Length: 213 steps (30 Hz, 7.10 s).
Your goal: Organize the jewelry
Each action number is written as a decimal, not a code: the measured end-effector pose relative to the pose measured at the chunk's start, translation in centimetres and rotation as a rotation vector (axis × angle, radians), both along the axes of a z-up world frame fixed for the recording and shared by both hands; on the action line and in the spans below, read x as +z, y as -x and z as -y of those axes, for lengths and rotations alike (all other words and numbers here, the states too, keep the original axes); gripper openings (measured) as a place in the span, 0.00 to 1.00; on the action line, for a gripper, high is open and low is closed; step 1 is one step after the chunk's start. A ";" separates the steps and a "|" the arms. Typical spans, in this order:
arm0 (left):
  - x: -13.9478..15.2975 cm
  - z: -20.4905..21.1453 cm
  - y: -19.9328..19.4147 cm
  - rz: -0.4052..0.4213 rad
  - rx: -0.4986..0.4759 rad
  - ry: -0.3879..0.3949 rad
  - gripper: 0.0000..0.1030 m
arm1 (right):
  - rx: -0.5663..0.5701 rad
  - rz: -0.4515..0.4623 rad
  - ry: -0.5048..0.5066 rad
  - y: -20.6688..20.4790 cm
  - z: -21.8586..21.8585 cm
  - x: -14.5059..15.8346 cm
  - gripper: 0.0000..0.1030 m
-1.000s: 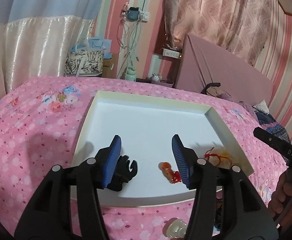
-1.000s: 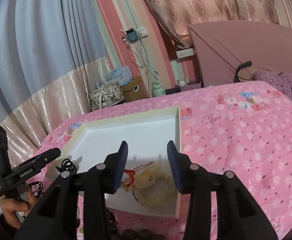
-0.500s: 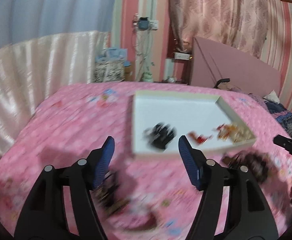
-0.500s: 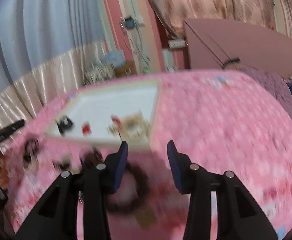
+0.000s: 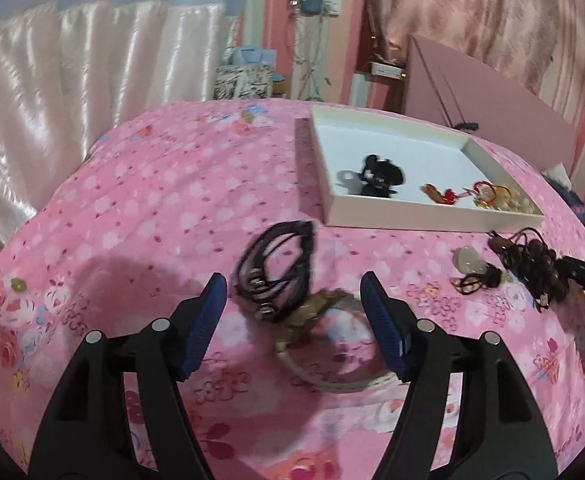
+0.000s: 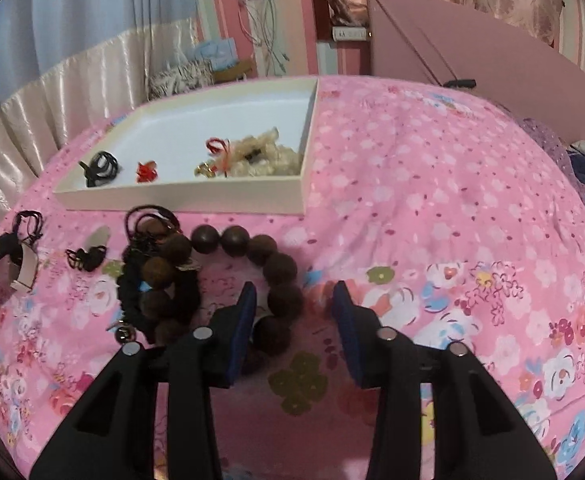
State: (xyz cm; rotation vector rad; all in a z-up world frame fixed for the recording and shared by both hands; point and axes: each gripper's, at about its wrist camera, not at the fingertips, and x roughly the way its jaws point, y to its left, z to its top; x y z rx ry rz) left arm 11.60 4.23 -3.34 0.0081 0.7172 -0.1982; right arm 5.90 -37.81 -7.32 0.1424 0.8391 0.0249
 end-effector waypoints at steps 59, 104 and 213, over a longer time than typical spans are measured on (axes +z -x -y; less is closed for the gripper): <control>1.8 4.1 6.6 0.232 0.241 -0.306 0.08 | -0.189 0.385 0.177 9.0 1.2 4.8 0.18; 4.5 6.3 6.3 0.301 0.113 -0.151 0.08 | -0.080 0.338 -0.160 5.6 4.0 4.7 0.18; 11.5 6.3 -10.5 0.325 0.061 0.048 0.84 | 0.033 0.367 -0.145 -8.7 -0.1 10.6 0.54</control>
